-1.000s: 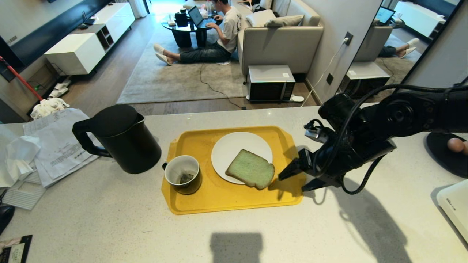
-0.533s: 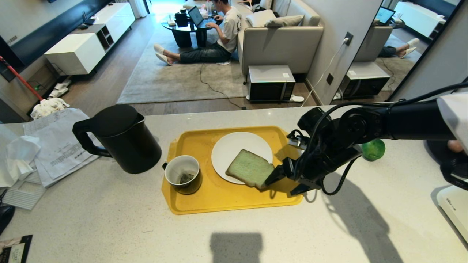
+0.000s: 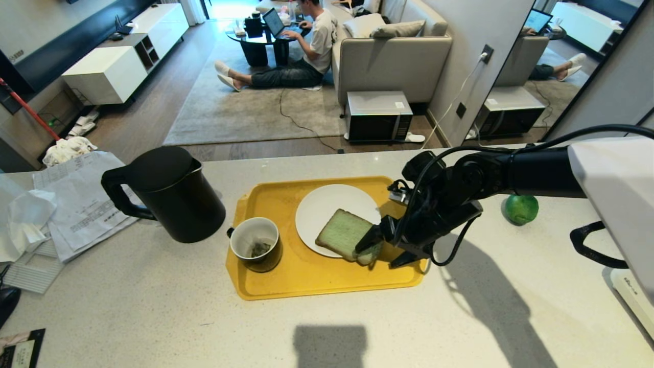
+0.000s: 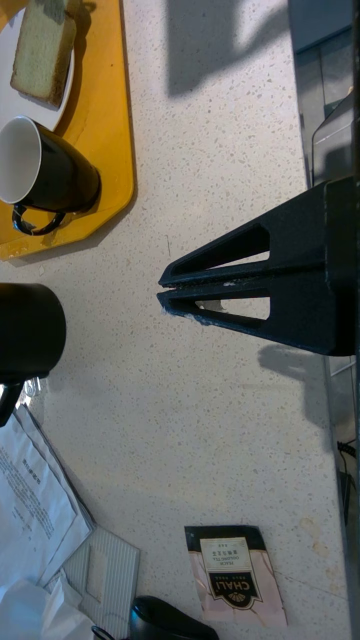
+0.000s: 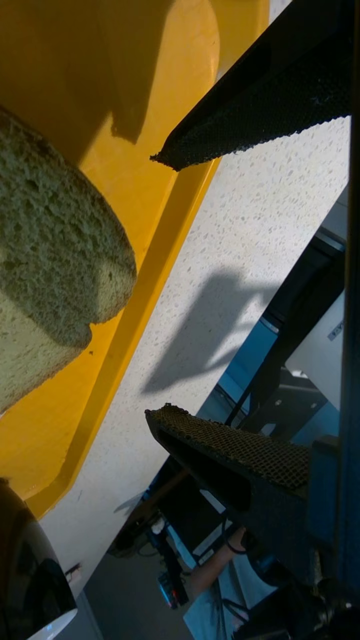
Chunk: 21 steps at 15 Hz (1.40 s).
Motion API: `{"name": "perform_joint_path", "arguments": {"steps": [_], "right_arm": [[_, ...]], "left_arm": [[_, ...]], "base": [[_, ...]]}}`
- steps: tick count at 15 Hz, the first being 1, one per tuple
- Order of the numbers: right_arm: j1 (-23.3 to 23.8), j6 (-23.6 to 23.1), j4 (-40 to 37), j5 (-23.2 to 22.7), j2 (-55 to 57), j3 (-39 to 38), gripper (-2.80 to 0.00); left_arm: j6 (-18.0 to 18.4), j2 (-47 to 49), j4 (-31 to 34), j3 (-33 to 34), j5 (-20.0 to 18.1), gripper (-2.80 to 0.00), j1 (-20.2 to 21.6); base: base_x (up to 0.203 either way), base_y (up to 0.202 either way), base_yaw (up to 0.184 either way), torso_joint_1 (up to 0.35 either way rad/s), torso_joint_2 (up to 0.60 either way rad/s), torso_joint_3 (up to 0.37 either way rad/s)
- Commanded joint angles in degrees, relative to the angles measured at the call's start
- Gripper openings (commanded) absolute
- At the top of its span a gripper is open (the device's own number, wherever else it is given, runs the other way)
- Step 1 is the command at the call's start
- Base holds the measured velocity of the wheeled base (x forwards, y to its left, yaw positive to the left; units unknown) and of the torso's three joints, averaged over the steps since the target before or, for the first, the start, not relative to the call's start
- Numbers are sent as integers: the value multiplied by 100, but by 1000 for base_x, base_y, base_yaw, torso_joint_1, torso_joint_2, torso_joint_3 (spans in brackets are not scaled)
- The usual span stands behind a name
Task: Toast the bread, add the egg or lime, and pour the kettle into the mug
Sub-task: Pick up the bread slice
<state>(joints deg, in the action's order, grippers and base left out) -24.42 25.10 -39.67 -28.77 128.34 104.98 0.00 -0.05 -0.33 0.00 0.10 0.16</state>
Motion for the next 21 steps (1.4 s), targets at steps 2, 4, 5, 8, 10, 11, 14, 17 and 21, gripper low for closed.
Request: {"name": "perform_joint_path", "arguments": {"steps": [2,4,5,8,10,11,14,17,21], "right_arm": [[-10,37,-102,-140,247,216,0],[-11,43,-95,-339,302,240,0],[-10,71,-101,-467,319,322,0],[-19,153,-94,-588,433,552,0],[-19,153,-94,-594,497,673,0],[-19,154,-89,-594,517,697,0],[-19,157,-76,-589,560,708,0],[-19,153,-76,-586,604,726,0],[-19,153,-42,-586,631,796,0]], "left_arm": [[0,-4,-2,9,-1,-280,-1],[0,-4,-2,9,-1,-280,2],[0,-4,-2,9,7,-280,2],[0,-4,-2,9,4,-280,2],[0,-4,-2,9,-1,-280,2],[0,-4,-2,9,7,-280,2],[0,-4,-2,9,-1,-280,2],[0,-4,-2,9,1,-280,2],[0,-4,-2,9,-1,-280,2]], "base": [[0,0,0,0,0,0],[0,0,0,0,0,0],[0,0,0,0,0,0],[0,0,0,0,0,0],[0,0,0,0,0,0],[0,0,0,0,0,0],[0,0,0,0,0,0],[0,0,0,0,0,0],[0,0,0,0,0,0]]}}
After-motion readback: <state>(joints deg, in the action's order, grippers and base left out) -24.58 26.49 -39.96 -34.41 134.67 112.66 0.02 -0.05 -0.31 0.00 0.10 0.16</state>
